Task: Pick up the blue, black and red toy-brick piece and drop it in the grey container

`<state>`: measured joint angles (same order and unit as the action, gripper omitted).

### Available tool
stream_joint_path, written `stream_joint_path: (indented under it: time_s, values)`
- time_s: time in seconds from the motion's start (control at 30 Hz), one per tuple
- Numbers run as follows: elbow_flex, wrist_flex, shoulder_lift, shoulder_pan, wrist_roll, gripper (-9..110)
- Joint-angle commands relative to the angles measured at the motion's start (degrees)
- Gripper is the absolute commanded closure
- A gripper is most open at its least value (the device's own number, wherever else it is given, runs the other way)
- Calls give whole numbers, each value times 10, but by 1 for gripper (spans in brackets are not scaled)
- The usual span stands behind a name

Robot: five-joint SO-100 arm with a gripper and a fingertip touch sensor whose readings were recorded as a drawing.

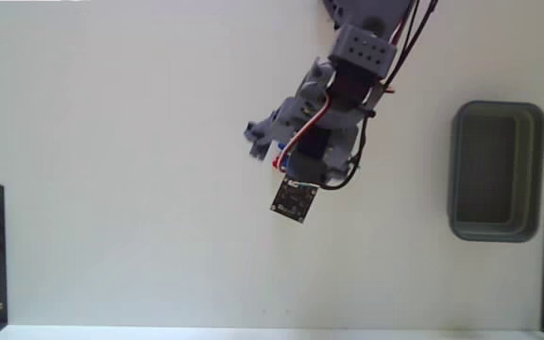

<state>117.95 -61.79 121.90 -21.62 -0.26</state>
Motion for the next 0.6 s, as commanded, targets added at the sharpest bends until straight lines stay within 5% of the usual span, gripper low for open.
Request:
stream_joint_path:
  time_s: [0.0,0.57]
  values:
    - [15,24,25,-11,3,-9]
    - [101,109,26,-11,3,-9]
